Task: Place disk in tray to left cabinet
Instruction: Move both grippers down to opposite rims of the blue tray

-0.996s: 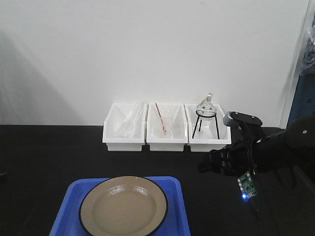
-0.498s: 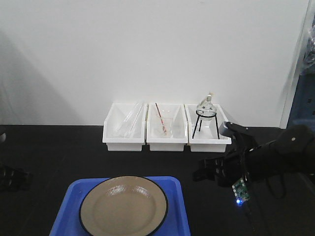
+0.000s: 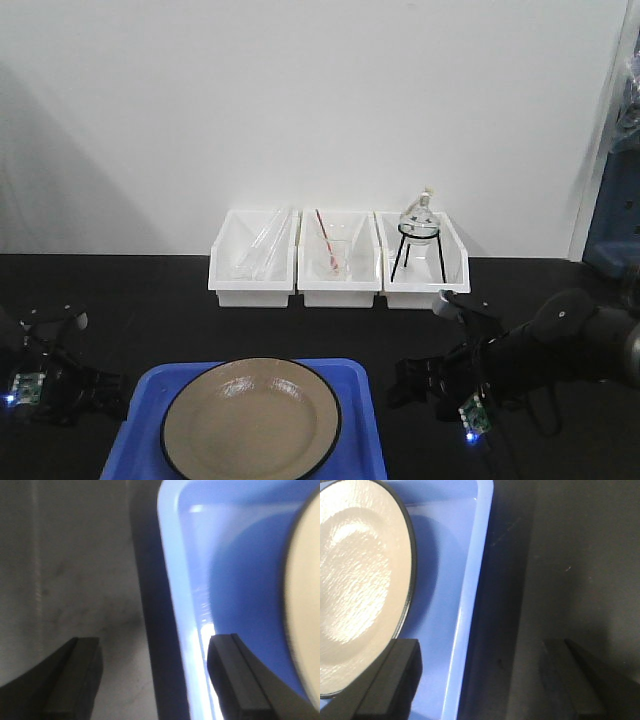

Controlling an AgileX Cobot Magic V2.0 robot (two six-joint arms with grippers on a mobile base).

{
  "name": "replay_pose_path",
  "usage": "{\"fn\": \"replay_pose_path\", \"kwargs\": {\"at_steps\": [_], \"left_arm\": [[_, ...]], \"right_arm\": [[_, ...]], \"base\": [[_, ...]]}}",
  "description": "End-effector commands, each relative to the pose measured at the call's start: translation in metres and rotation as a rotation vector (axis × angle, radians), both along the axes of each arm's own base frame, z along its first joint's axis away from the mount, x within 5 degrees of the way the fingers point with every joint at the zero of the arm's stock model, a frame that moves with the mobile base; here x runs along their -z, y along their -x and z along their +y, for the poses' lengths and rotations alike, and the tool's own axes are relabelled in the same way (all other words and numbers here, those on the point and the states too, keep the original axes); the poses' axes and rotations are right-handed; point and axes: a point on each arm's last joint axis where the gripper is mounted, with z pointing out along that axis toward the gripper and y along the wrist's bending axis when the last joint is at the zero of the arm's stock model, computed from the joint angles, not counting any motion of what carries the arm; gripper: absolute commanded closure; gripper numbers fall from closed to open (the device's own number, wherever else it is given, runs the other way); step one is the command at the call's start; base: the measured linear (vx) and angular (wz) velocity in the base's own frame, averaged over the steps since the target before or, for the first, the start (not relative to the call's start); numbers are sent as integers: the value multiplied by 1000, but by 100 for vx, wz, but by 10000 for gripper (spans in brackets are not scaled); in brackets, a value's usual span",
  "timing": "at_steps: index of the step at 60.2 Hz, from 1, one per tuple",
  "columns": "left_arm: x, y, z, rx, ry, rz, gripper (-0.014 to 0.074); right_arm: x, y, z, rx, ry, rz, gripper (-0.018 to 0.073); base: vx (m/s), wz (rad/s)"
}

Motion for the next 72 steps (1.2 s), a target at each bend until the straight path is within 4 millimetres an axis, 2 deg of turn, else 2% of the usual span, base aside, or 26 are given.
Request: {"fn": "replay_pose_path", "kwargs": {"at_steps": [1,21,30,42,54,72], "left_arm": [[-22,-7,-3,-14,33,-72,43],[-4,-11,-13,4,91,-26,43],[0,-12,-26,30,85,-25,43],[-1,-13,-34,34,102,-33,43],[-1,-11,-40,44,120,-16,44],[-2,-10,-41,44,139,-5,44]], "right_arm": [[-31,-2,0,25,-36,-89,9],[-31,-5,-1,37,-23,-119,9],[-18,-8,0,65,-40,-70,9],[10,-9,16,17,-13,-12,9],[25,-11,29,20,-20,1,9],[25,-32,48,29,-60,-19,17]], "base": [[0,0],[0,0],[0,0],[0,0],[0,0],[0,0]]}}
